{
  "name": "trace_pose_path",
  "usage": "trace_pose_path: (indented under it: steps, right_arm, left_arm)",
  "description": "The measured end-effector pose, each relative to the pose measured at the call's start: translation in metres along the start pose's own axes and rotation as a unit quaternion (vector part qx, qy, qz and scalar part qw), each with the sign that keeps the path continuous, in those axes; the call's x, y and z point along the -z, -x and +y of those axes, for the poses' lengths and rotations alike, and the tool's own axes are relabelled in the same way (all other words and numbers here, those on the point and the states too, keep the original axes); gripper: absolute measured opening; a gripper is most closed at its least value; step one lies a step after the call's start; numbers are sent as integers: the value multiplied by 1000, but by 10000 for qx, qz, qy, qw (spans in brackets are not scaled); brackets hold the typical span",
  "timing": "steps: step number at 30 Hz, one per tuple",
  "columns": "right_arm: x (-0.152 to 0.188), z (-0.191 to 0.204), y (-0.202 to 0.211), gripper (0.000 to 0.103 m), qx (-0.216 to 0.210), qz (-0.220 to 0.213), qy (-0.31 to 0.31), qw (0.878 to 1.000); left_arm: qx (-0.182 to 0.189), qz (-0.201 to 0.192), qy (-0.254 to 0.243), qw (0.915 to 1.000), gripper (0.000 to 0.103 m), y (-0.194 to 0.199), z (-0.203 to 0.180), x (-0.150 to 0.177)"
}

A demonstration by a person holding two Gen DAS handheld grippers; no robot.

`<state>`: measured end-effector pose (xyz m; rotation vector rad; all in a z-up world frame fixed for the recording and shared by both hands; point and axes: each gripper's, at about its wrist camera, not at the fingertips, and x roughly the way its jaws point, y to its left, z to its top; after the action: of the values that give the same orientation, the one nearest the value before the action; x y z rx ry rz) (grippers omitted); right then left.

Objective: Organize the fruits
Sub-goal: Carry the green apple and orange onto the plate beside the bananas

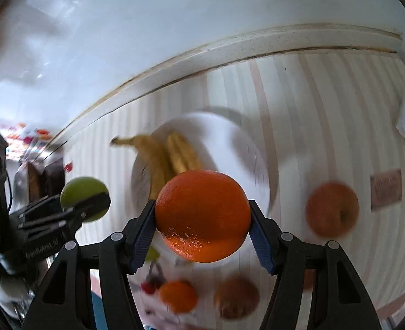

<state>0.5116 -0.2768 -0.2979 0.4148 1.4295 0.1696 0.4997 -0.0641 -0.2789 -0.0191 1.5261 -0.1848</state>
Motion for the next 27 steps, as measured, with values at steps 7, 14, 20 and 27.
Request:
trace_pose_path:
  steps: [7, 14, 20, 27]
  right_arm:
    - [-35, 6, -48, 66, 314, 306, -108, 9990]
    - [-44, 6, -67, 66, 512, 542, -196, 9970]
    - [-44, 6, -77, 66, 538, 668, -302, 9959]
    - [-42, 0, -88, 67, 541, 805, -497, 9940]
  left_arm:
    - [74, 470, 186, 9987, 53, -41, 16, -27]
    - [149, 749, 198, 9969, 53, -58, 19, -34]
    - [156, 872, 202, 9959, 54, -59, 18, -33]
    - [145, 970, 244, 9949, 54, -66, 16, -35]
